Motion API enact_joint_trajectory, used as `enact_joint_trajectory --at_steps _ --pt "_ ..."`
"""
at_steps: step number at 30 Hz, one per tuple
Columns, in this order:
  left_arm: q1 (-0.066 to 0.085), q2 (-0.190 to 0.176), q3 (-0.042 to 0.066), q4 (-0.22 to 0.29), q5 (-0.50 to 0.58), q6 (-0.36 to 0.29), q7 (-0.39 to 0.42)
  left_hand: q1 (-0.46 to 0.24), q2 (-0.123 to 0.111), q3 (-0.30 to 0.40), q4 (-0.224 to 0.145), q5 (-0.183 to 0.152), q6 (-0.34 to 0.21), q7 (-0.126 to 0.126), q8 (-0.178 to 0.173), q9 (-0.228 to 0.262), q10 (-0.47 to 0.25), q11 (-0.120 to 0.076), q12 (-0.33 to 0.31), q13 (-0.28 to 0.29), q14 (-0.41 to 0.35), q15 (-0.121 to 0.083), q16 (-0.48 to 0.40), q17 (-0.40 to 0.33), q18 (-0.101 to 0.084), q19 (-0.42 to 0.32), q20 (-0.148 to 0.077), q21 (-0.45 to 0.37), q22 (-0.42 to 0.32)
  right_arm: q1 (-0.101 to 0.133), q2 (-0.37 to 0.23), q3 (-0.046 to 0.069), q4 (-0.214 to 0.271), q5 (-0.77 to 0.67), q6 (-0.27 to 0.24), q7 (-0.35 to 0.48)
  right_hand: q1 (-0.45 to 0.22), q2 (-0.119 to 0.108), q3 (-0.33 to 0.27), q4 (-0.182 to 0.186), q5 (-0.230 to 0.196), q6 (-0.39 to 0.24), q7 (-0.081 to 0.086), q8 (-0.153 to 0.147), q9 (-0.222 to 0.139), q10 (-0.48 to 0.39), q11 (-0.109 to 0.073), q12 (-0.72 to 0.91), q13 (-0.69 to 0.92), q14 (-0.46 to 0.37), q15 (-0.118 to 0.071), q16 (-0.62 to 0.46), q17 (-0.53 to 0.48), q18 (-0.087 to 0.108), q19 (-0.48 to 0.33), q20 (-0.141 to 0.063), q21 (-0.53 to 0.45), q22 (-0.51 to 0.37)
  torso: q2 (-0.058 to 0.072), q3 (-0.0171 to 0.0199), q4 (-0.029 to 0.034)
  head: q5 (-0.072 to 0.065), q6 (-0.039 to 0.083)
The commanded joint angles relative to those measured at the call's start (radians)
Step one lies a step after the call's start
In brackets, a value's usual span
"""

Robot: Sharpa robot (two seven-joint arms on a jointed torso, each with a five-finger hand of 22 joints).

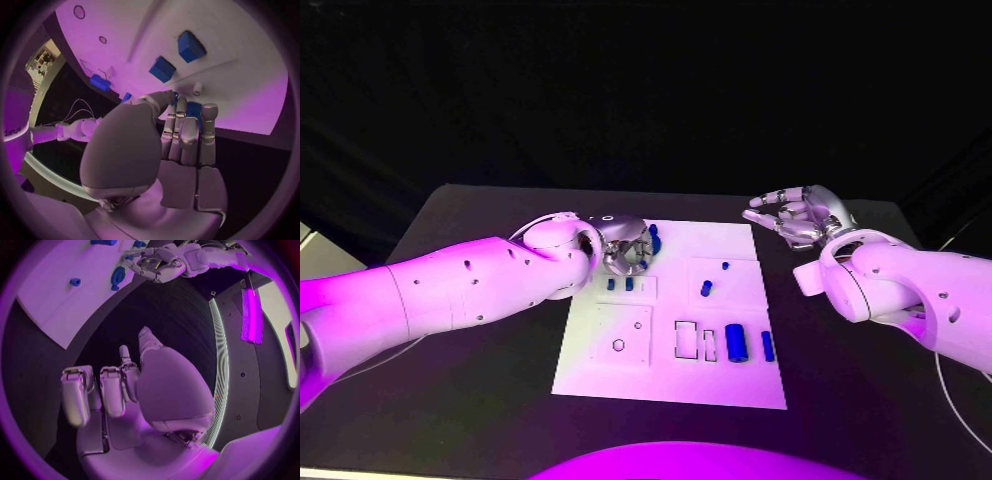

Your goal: Assemble the parts on the task board

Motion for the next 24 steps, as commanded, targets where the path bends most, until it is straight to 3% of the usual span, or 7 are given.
enact_joint_trajectory --at_steps 1,7,24 --pt "0.001 -0.017 0.008 0.02 0.04 -0.01 0.015 -0.011 -0.003 0.0 -0.005 0.001 0.006 0.0 -0.006 0.002 0.008 -0.002 -0.004 -0.001 0.006 0.001 0.004 0.001 -0.011 0.007 -0.002 0.003 0.001 -0.001 0.0 0.0 0.0 -0.009 0.006 0.012 0.006 0.001 -0.004 -0.002 0.002 -0.008 0.002 0.002 0.001 -0.003 -0.003 -0.005 0.133 0.077 -0.006 -0.004 0.153 0.005 0.083 -0.003 -0.004 0.243 -0.001 0.001 0.0015 0.001 0.0" --pt "0.001 -0.054 0.018 0.032 0.056 -0.001 0.011 -0.018 -0.005 -0.001 -0.006 0.0 0.008 -0.001 -0.008 0.004 0.012 -0.003 -0.01 -0.001 0.006 0.001 0.003 -0.001 -0.011 0.007 -0.002 0.003 0.001 -0.001 -0.001 0.0 0.0 -0.009 0.007 0.012 0.006 0.001 -0.004 -0.002 0.002 -0.008 0.002 0.002 0.001 -0.003 -0.003 -0.005 0.133 0.077 -0.006 -0.004 0.153 0.005 0.083 -0.003 -0.004 0.243 0.0 0.0012 0.0007 0.004 0.0" --pt "0.001 -0.096 0.02 0.03 0.057 0.015 0.0 -0.019 -0.007 0.0 -0.008 0.001 0.007 -0.002 -0.01 0.005 0.012 -0.003 -0.017 -0.001 0.003 0.001 0.002 -0.008 -0.01 0.004 -0.002 0.001 0.0 -0.001 -0.002 0.0 -0.002 -0.009 0.007 0.01 0.006 0.001 -0.004 -0.002 0.002 -0.008 0.002 0.002 0.001 -0.003 -0.003 -0.005 0.133 0.077 -0.006 -0.004 0.153 0.005 0.083 -0.003 -0.004 0.243 0.001 0.0001 -0.0004 0.007 0.001"
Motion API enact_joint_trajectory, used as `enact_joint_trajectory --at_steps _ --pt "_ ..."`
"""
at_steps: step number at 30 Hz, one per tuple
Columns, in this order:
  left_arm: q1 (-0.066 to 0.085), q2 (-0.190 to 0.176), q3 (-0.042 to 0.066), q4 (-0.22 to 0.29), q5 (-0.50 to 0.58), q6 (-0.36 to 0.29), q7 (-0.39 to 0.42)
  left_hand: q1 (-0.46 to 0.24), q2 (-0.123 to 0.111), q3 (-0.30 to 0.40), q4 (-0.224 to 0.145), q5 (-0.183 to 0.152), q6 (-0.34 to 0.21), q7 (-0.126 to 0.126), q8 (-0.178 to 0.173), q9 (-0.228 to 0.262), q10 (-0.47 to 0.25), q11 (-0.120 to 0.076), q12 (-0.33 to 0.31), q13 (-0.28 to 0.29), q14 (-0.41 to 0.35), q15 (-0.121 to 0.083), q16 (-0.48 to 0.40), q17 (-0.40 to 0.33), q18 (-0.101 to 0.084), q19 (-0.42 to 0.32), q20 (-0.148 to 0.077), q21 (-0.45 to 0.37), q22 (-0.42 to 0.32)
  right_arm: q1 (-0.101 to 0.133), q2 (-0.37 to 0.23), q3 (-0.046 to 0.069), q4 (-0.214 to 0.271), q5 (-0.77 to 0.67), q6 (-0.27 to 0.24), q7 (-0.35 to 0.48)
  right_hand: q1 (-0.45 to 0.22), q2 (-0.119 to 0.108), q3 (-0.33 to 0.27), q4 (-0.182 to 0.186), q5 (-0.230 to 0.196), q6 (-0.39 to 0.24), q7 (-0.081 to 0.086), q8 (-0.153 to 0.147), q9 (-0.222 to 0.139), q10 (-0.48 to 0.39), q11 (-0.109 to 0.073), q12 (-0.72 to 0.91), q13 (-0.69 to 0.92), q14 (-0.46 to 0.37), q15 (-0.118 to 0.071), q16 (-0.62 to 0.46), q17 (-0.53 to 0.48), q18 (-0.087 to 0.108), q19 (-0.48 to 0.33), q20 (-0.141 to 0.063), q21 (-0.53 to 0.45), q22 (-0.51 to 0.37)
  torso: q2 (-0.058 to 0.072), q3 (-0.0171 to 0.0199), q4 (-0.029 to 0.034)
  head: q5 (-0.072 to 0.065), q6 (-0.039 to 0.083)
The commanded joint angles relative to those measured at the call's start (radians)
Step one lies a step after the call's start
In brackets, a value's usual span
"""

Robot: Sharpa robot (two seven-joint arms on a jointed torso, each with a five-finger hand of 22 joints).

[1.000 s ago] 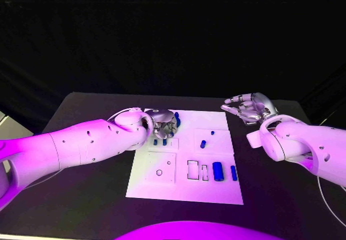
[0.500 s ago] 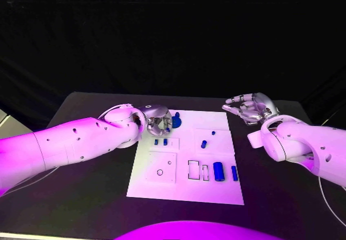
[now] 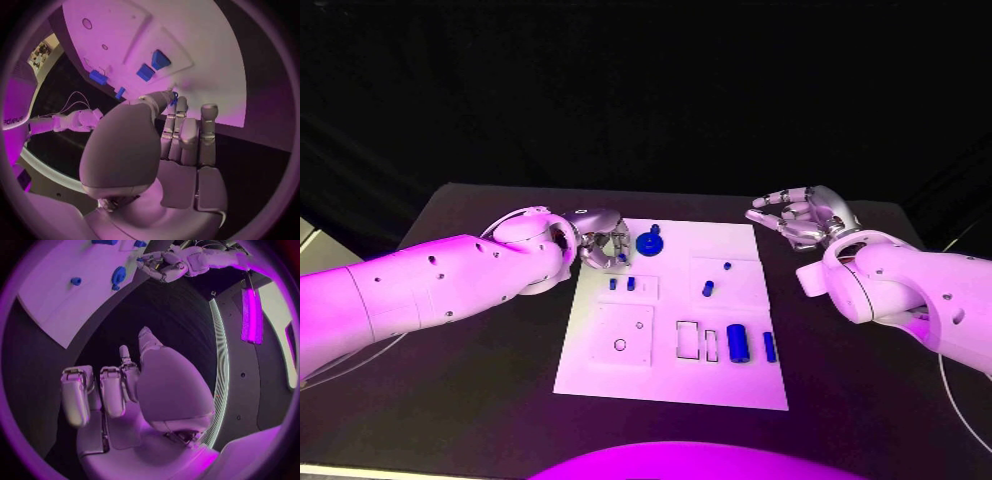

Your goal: Assemble the parts on the task board

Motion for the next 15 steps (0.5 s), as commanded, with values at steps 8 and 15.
enact_joint_trajectory --at_steps 8,15 --pt "0.001 0.002 0.001 0.001 0.009 0.015 0.002 -0.013 0.0 0.001 -0.009 0.001 0.007 -0.001 -0.005 0.002 0.009 0.001 -0.005 -0.001 0.002 0.001 0.002 -0.002 -0.01 0.004 -0.001 0.0 0.0 -0.001 0.0 0.0 0.0 -0.009 0.007 0.01 0.006 0.001 -0.004 -0.002 0.002 -0.008 0.002 0.002 0.001 -0.003 -0.003 -0.005 0.132 0.077 -0.006 -0.004 0.152 0.005 0.083 -0.003 -0.004 0.244 0.0 0.0009 -0.0022 0.002 0.0" --pt "0.0 0.013 0.001 -0.004 0.01 0.015 0.005 -0.013 0.0 0.001 -0.009 0.001 0.007 -0.001 -0.005 0.002 0.009 0.001 -0.005 -0.001 0.002 0.001 0.002 -0.002 -0.01 0.004 -0.001 0.0 0.0 -0.001 0.001 0.0 0.001 -0.01 0.007 0.01 0.006 0.001 -0.004 -0.002 0.002 -0.008 0.002 0.002 0.001 -0.003 -0.003 -0.005 0.132 0.077 -0.006 -0.004 0.152 0.005 0.083 -0.003 -0.004 0.244 0.0 0.0012 -0.0022 0.003 -0.001"
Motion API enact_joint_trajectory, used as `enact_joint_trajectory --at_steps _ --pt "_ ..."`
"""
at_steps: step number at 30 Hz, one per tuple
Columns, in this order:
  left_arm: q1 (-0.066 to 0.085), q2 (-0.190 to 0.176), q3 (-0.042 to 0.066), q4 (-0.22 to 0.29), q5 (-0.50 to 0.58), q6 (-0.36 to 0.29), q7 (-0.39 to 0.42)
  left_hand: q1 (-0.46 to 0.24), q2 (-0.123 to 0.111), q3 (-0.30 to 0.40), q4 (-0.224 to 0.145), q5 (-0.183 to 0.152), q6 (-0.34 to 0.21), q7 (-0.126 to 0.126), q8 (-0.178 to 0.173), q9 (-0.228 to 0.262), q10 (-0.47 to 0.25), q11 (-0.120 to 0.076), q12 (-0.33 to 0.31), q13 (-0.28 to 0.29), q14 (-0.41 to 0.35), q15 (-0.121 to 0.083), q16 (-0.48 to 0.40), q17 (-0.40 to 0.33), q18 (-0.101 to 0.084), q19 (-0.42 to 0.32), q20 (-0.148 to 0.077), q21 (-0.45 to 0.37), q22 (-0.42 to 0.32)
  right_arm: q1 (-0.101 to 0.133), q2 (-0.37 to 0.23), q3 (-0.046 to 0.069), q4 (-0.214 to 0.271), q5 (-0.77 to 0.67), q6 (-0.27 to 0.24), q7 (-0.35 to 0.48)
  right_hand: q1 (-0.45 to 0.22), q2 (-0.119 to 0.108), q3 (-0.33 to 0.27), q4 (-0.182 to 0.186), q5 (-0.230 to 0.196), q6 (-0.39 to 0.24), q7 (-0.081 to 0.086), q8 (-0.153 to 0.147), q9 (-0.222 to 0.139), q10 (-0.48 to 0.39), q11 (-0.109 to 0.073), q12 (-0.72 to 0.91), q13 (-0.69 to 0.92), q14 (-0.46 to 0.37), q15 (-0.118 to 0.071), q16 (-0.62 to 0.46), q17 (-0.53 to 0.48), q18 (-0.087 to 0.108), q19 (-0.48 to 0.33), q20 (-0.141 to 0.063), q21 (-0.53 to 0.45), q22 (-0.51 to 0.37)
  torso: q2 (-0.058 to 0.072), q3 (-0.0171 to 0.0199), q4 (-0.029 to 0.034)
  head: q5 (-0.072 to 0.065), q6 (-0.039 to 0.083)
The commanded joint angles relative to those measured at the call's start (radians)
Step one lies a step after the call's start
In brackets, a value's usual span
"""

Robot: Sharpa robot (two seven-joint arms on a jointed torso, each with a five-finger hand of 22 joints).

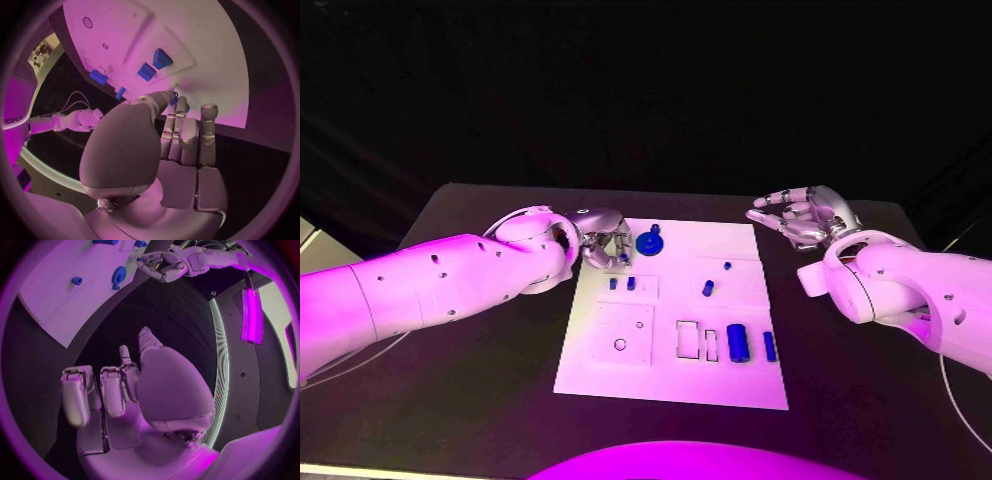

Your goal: Assemble the parts on the task board

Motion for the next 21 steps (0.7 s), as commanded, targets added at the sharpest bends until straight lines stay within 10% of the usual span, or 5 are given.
enact_joint_trajectory --at_steps 1,21 --pt "0.0 0.007 0.001 -0.003 0.006 0.012 0.006 -0.013 0.0 -0.002 -0.006 0.001 0.007 -0.001 -0.003 0.0 0.009 0.001 -0.005 -0.001 0.002 0.001 0.002 -0.001 -0.01 0.004 -0.002 0.0 0.0 -0.001 0.001 0.0 0.001 -0.009 0.007 0.01 0.006 0.001 -0.004 -0.002 0.002 -0.008 0.002 0.002 0.001 -0.003 -0.003 -0.005 0.132 0.077 -0.006 -0.004 0.153 0.005 0.083 -0.003 -0.004 0.244 0.0 0.0004 -0.0007 0.0 -0.001" --pt "-0.001 0.03 -0.002 -0.027 -0.002 0.067 0.01 -0.012 0.0 0.002 -0.011 0.001 0.008 -0.001 -0.007 0.002 0.012 0.001 -0.012 -0.001 0.0 0.001 0.001 -0.004 -0.01 0.003 -0.001 -0.001 0.0 -0.001 0.002 0.0 0.001 -0.009 0.006 0.011 0.008 0.001 -0.004 -0.003 0.002 -0.009 0.002 0.003 0.001 -0.003 -0.003 -0.006 0.132 0.077 -0.006 -0.005 0.152 0.005 0.083 -0.003 -0.005 0.244 0.0 -0.0004 0.0006 -0.001 -0.005"
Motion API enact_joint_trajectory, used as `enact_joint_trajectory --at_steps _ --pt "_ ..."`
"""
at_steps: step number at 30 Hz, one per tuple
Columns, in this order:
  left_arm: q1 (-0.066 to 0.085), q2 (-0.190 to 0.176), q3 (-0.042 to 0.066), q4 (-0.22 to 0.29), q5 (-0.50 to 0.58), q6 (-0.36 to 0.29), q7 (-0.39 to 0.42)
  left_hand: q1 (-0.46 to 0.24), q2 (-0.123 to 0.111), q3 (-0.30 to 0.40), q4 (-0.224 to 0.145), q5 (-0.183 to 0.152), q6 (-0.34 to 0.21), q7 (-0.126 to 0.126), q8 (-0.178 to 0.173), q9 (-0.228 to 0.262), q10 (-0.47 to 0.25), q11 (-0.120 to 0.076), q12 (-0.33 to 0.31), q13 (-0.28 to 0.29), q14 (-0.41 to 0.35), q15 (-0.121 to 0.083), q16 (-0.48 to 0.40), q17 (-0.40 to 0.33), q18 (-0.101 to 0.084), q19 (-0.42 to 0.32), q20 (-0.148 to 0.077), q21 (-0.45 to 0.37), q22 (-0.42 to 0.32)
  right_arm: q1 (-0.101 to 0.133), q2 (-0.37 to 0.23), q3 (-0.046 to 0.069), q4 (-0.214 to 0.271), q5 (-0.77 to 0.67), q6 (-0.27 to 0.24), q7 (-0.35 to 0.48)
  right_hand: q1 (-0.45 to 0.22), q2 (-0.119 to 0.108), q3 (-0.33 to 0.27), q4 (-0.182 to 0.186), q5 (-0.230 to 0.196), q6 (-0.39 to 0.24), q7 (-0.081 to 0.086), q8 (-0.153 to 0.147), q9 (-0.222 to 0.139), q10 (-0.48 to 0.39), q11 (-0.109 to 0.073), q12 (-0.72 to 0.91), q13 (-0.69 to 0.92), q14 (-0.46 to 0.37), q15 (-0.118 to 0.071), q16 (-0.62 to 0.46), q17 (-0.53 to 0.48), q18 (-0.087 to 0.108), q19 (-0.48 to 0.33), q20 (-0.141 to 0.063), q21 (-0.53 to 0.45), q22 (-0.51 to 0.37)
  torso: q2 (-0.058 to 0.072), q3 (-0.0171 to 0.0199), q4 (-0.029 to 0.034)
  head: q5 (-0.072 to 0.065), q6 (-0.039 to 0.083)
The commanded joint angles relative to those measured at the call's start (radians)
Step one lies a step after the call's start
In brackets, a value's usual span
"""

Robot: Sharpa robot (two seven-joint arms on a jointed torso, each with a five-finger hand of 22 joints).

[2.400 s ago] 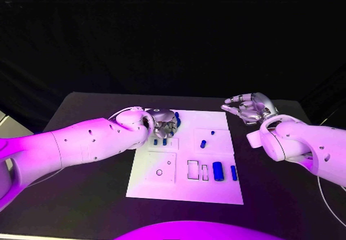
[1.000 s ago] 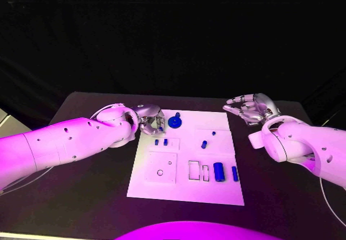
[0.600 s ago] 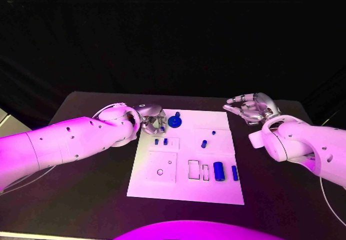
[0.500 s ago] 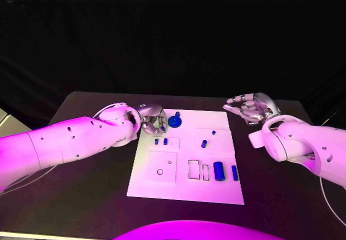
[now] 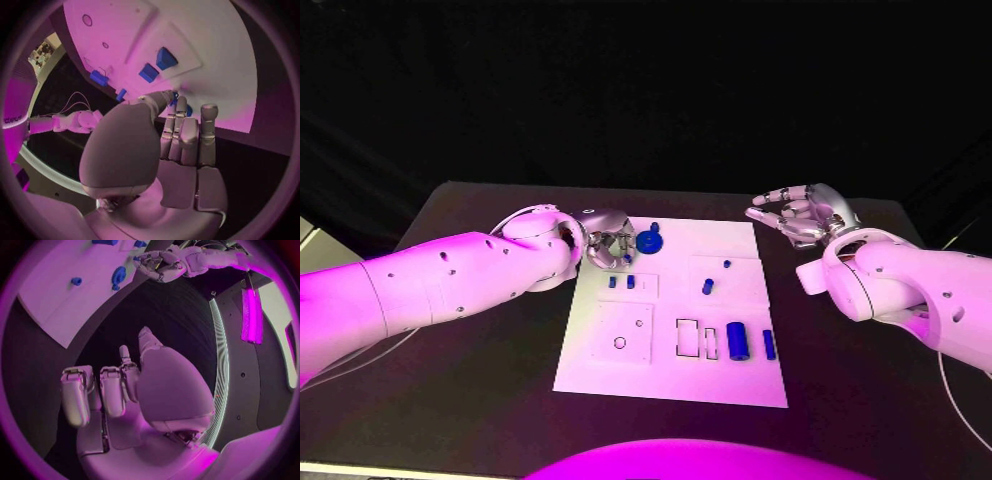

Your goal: Assemble the parts on the task board

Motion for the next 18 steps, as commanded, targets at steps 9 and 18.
enact_joint_trajectory --at_steps 9,18 --pt "0.0 -0.001 -0.001 0.0 -0.012 0.046 0.003 -0.008 0.005 0.002 -0.007 0.001 0.01 -0.001 -0.006 0.003 0.008 0.001 -0.007 0.0 0.002 0.001 0.002 0.002 -0.011 0.005 -0.001 0.001 0.002 0.0 0.0 0.0 0.0 -0.009 0.006 0.011 0.008 0.001 -0.004 -0.003 0.002 -0.006 -0.002 0.004 0.001 -0.003 -0.003 -0.006 0.132 0.077 -0.006 -0.005 0.152 0.005 0.083 -0.003 -0.005 0.244 0.0 0.0 0.0005 0.0 -0.001" --pt "-0.001 -0.001 -0.001 0.002 -0.011 0.042 0.005 -0.008 0.005 0.002 -0.008 0.0 0.011 -0.001 -0.006 0.003 0.01 0.001 -0.007 0.0 0.003 0.001 0.002 0.003 -0.011 0.006 -0.001 0.002 0.002 -0.001 0.0 0.0 0.0 -0.009 0.006 0.011 0.008 0.001 -0.004 -0.003 0.002 -0.006 -0.002 0.004 0.001 -0.003 -0.003 -0.006 0.132 0.077 -0.006 -0.005 0.152 0.005 0.083 -0.003 -0.005 0.244 0.0 0.0 0.0002 0.0 -0.001"
